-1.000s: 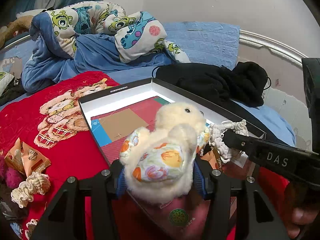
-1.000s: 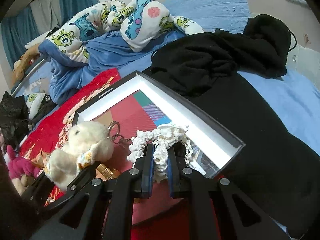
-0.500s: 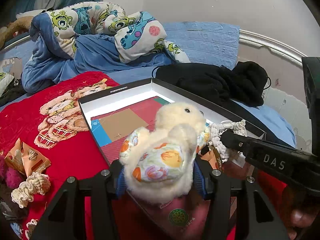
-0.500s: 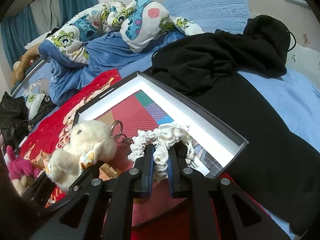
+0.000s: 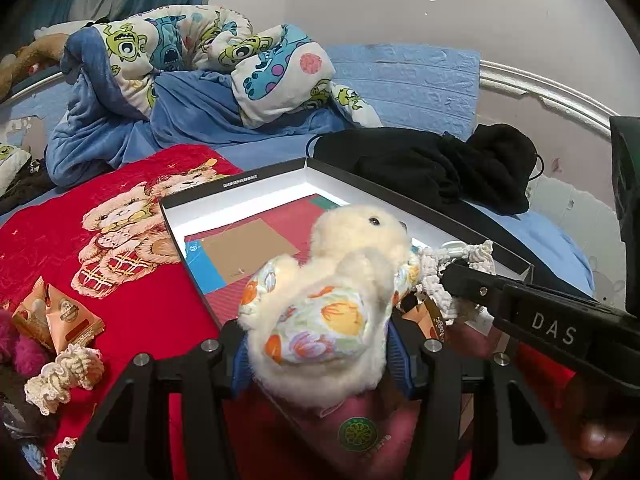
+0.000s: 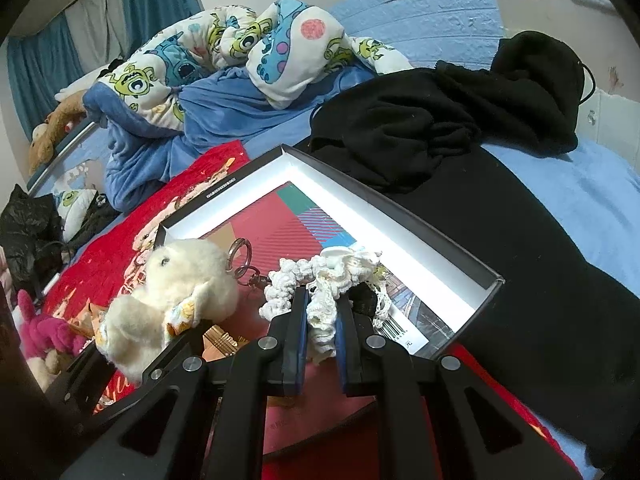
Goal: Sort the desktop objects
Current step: 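Lower the white plush into the box with the left tool while the right tool lowers the scrunchie there, then open both tools to release the plush and scrunchie into the box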
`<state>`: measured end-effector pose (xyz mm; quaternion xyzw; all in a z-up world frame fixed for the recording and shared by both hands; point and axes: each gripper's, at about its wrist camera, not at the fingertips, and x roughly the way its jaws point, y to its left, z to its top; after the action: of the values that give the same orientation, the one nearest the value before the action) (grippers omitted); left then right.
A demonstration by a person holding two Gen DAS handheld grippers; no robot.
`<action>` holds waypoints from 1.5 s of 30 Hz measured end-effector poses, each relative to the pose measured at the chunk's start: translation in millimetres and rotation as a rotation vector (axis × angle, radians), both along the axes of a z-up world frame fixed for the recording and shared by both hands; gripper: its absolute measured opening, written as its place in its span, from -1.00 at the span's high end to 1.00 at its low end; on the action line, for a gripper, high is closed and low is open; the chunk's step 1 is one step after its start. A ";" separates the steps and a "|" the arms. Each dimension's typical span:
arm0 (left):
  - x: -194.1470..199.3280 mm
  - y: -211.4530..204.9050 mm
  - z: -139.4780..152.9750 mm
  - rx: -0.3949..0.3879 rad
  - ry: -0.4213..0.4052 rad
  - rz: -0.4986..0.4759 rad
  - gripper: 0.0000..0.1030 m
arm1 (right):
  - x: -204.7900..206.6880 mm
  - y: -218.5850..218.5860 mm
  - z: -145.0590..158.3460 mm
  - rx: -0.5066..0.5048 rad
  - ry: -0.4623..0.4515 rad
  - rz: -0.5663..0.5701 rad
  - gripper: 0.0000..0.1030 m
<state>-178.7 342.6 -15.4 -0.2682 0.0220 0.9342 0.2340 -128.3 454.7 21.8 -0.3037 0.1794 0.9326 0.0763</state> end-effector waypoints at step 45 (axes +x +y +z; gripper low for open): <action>6.0 -18.3 8.6 0.095 0.024 0.027 -1.00 | 33.8 12.6 19.6 -0.091 0.133 -0.092 -1.00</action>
<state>-172.7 324.3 -6.8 -0.2459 -0.0232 0.9405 0.2336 -94.5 467.2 41.4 -0.2356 0.2402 0.9371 0.0929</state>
